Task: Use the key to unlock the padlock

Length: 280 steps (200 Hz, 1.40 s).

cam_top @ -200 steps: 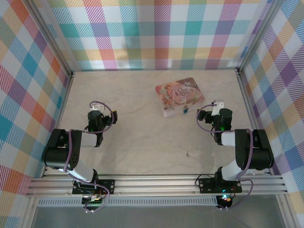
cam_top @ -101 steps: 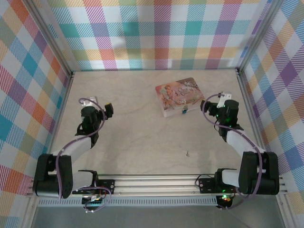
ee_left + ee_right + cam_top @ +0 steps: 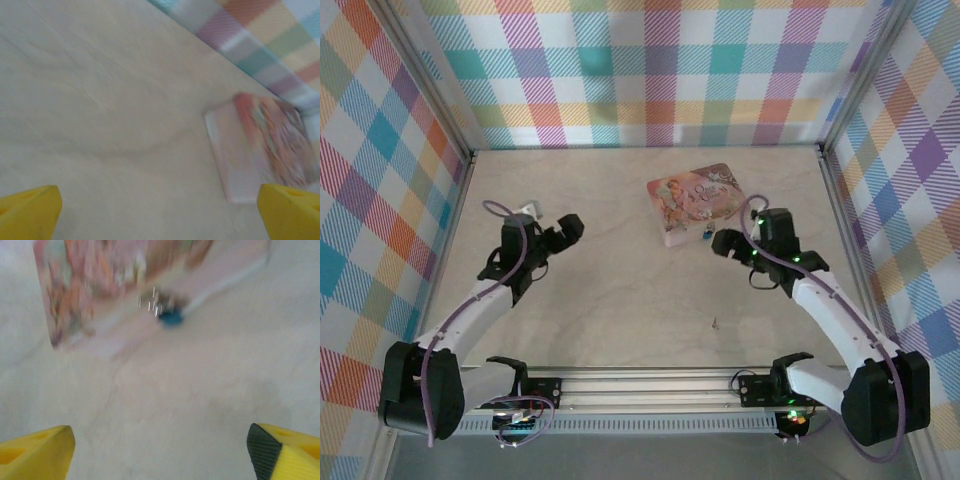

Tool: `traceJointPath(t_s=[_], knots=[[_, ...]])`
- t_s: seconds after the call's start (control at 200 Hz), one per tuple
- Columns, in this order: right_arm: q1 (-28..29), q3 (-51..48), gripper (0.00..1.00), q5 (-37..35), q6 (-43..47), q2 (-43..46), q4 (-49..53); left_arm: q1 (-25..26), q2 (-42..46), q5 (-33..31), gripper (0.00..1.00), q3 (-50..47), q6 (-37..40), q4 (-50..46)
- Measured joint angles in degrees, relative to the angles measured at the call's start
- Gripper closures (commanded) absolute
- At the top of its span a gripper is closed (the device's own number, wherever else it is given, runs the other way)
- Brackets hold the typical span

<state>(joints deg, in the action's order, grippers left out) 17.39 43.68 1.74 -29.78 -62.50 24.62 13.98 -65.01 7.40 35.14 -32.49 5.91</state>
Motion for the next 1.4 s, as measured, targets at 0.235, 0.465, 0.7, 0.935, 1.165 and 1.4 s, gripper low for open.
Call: traceJointPath(t_s=[0.235,0.465,0.7,0.935,1.165,1.4], knots=[[9.1,-3.6,0.24,-0.2,-5.7,0.2,12.1,11.2,0.3,0.5,0.00,-2.1,-6.2,0.5],[16.9,-5.3,0.34,0.5,-9.0,-3.4,18.3,16.5,-0.8,-0.6,0.00,-2.4,-8.7,3.4],[21.3,-5.2,0.44,0.8,-10.3,-12.3,19.1,16.8,-1.2,-1.5,0.00,-2.4,-8.9,3.7],[22.2,-4.7,0.53,0.7,-10.5,-16.0,18.5,16.8,-1.2,-2.6,0.00,-2.4,-8.9,3.6],[22.6,-3.6,0.61,-0.3,-10.5,-16.7,18.3,16.8,-1.2,-2.6,0.00,-2.4,-8.9,3.4],[22.7,-3.4,0.66,-1.7,-10.5,-17.1,18.3,16.8,-1.2,-2.6,0.00,-2.4,-8.9,3.4]])
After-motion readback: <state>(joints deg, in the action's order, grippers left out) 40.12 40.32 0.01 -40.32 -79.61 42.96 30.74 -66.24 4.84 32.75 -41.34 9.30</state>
